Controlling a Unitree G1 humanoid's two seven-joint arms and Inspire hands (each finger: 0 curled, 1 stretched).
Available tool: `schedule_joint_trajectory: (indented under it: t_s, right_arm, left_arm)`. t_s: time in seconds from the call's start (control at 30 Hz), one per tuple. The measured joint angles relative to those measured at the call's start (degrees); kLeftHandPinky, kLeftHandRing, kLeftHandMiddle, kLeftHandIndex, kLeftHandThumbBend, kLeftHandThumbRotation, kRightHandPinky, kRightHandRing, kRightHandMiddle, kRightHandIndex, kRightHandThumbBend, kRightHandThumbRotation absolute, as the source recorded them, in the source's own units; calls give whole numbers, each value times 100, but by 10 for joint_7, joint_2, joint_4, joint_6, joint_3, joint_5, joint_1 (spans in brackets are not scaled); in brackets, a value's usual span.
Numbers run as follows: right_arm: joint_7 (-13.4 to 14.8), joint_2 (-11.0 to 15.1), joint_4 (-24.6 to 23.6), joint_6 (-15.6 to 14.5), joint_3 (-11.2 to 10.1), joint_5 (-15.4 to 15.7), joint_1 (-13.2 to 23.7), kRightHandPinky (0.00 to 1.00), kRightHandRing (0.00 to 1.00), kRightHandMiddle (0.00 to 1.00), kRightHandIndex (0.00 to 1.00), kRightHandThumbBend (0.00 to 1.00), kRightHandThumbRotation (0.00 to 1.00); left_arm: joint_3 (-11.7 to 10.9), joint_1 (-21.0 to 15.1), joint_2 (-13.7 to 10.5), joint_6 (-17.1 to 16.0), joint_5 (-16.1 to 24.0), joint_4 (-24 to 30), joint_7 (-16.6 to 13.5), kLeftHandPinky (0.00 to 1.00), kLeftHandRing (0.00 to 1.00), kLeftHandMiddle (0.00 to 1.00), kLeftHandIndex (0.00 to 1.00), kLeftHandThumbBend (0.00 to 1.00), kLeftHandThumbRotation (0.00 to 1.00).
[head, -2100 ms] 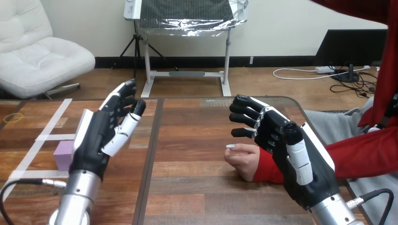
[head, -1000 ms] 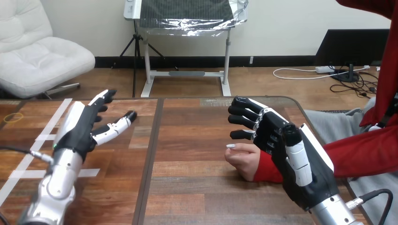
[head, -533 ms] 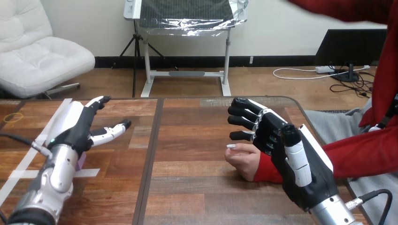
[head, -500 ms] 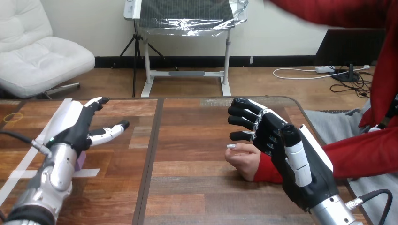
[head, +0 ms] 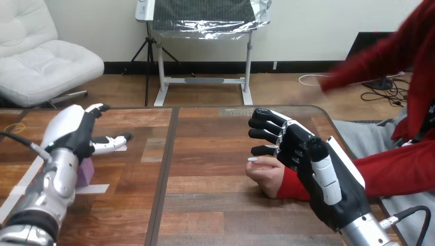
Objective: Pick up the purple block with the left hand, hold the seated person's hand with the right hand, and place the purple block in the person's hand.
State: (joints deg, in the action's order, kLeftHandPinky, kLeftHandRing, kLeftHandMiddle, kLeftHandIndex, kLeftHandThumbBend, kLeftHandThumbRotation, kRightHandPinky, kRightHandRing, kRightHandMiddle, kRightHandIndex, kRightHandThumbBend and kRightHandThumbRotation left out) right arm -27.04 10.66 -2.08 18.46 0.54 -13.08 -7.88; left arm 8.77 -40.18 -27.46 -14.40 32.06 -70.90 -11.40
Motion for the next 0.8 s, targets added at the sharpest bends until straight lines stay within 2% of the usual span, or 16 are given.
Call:
schedule_joint_trajectory:
  t_s: [0.5,0.8]
  right_arm:
    - [-1,9,-11,-2,0,1,0,73,83,85,84,88,100]
    - [0,9,-20,-3,0,2,0,73,83,84,84,88,100]
  left_arm:
    - [20,-37,-8,48,-1,-13,2,88,89,90,89,68,29]
    - [22,-48,-10,80,-5,-16,29,90,90,90,90,70,21]
